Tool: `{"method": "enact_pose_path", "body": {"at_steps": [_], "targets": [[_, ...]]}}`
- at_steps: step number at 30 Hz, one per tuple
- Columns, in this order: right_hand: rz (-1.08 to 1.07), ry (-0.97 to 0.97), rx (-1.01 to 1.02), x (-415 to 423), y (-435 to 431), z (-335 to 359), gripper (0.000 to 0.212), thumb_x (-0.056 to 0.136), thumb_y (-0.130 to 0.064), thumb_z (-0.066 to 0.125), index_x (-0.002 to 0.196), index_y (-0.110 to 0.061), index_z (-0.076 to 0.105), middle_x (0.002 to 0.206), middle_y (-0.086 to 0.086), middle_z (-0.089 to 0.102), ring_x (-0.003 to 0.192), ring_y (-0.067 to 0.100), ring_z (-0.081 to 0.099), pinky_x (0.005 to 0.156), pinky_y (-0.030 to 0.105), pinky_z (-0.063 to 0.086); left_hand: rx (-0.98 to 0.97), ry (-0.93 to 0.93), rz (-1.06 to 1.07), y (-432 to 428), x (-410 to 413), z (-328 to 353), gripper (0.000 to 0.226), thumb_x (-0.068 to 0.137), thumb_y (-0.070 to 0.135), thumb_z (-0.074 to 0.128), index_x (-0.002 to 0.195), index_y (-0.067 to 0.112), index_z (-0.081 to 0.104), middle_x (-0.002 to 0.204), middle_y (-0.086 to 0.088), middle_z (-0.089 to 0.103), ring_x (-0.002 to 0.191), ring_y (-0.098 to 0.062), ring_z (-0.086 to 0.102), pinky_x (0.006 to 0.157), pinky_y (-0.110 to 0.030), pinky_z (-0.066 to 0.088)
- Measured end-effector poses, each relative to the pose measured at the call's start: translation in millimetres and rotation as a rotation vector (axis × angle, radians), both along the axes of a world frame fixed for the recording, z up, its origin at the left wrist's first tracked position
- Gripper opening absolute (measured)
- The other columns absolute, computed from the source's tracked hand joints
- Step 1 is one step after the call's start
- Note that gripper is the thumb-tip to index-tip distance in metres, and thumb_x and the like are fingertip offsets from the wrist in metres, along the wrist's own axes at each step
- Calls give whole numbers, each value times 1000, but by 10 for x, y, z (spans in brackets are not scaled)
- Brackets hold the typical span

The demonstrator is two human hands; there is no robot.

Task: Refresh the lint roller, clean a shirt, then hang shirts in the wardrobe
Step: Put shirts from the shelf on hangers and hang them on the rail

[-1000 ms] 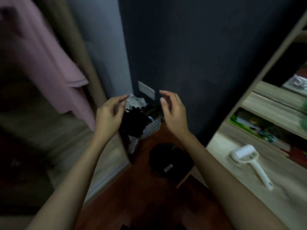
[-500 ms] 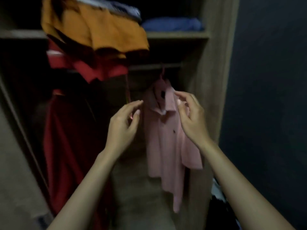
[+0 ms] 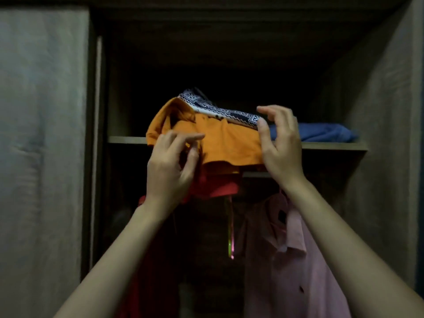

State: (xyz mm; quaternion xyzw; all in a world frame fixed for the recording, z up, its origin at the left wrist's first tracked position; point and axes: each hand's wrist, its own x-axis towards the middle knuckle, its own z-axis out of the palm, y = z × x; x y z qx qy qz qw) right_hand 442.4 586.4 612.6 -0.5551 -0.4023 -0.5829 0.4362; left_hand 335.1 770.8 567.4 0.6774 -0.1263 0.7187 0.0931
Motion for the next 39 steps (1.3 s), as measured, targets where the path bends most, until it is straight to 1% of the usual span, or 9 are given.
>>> {"method": "enact_pose_path", "body": {"at_steps": [5,12,18,21,25,27,32,35,39], "targets": [[-108,57,-111,225,205,436,40,94,-37,42,124,-16,55,126,3,54,117,19,49,97,37,38,-36,-63,211,80,121,493,28,95,32,52,115,20,66,110,-7,59,105,-24,49,83,-30,31],[-206,194,-340,431,414,595,46,98,-39,41,137,-16,43,140,3,48,129,20,42,103,38,30,-160,157,434,214,361,872,45,96,47,45,134,24,54,137,1,53,130,-20,40,95,-42,22],[-185,245,-414,498,427,612,47,99,-40,38,136,-12,46,137,7,52,126,22,47,104,43,37,-223,177,659,394,273,1115,33,96,42,45,103,24,71,98,-5,71,105,-28,55,92,-46,26],[-168,257,-437,509,407,626,48,97,-44,42,132,-13,50,133,6,56,122,23,51,100,44,41,-226,314,551,503,294,1271,33,93,43,53,117,24,66,112,-6,68,112,-29,57,96,-46,32],[-157,261,-478,503,365,624,55,90,-54,49,129,-16,53,126,4,60,116,22,54,97,43,44,-161,656,290,595,359,1388,72,79,57,62,143,31,40,137,-8,52,127,-30,47,102,-52,41],[-143,266,-483,505,341,630,53,89,-51,53,129,-17,54,123,3,62,112,21,57,93,38,46,-121,717,273,574,364,1394,73,78,59,64,142,36,40,141,-7,47,129,-28,45,103,-52,40],[-168,219,-464,530,321,666,33,93,-43,51,120,-26,61,109,-1,69,99,19,62,79,38,51,53,549,416,409,356,1373,57,86,52,60,139,40,44,146,2,42,133,-19,40,106,-49,30],[-195,185,-432,529,336,673,29,95,-39,49,120,-27,59,106,-2,67,94,17,62,67,29,44,156,557,464,270,410,1409,55,87,53,57,139,38,45,146,5,43,135,-16,38,108,-47,24],[-162,198,-399,482,333,663,28,96,-35,49,121,-25,58,106,-1,67,91,15,61,65,26,41,255,557,503,158,536,1476,42,92,48,53,132,34,55,138,6,54,128,-15,46,104,-43,32]]}}
